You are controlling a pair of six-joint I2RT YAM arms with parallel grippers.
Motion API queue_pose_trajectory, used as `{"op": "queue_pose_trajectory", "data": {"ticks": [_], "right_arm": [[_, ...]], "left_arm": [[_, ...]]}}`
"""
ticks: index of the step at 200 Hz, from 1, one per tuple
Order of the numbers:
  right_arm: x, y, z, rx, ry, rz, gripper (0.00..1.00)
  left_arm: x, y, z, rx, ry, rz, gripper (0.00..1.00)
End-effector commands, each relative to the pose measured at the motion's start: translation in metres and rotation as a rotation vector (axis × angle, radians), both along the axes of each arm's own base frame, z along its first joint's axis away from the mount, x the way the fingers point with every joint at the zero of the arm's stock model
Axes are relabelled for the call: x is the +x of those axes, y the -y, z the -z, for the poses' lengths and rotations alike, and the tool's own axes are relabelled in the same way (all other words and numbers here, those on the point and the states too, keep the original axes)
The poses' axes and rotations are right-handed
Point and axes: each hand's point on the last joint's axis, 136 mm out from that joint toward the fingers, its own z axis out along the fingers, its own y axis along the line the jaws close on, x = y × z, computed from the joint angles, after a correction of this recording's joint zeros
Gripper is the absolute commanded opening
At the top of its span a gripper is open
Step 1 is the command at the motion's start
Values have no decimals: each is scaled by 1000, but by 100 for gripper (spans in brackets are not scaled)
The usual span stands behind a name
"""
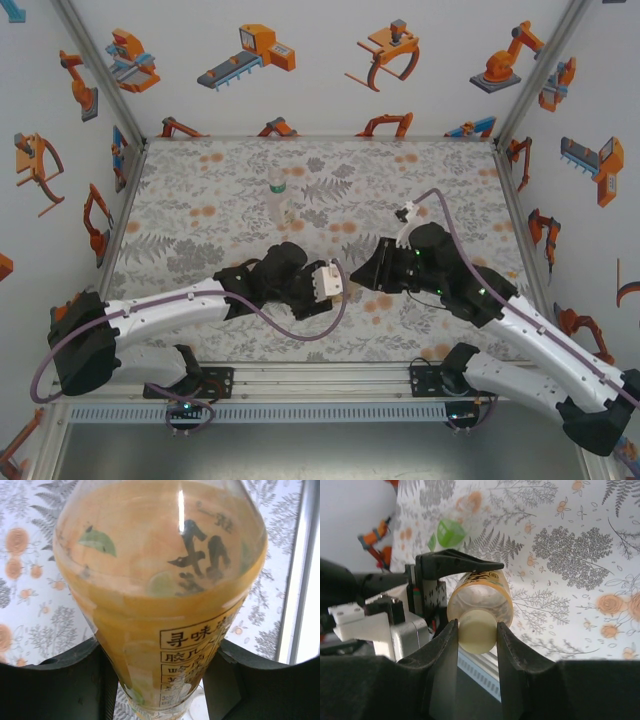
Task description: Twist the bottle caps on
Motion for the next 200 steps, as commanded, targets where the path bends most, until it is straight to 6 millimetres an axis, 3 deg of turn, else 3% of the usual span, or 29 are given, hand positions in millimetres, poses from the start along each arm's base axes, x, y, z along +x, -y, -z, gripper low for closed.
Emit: {"op": "queue_pose_trajectory", "data": {"ticks": [1, 38, 63, 85, 103, 130, 181, 200], "right_arm": [[0, 8, 6, 77, -114, 126, 0], [2, 10, -10, 42, -21, 87, 0], [-1, 9, -31, 3, 123, -8, 29], [-11, 4, -56, 5, 305, -136, 42], [-24, -1, -73, -2, 458, -262, 51], [-56, -9, -86, -49, 695, -518, 54], [-133, -13, -75, -78, 1041, -1092, 56], [-140, -12, -68, -89, 1073, -1171, 56]], "left_arm": [[27, 14, -32, -107, 83, -103, 0], [15, 18, -39, -141, 69, -36, 0], [-1, 16, -46, -166, 58, 46, 0], [-20, 13, -46, -165, 23, 134, 0], [-36, 10, -44, -157, -18, 208, 0], [-58, 7, -42, -131, -103, 305, 0], [-88, 5, -37, -92, -221, 438, 0], [-92, 6, -35, -70, -258, 454, 0]]}}
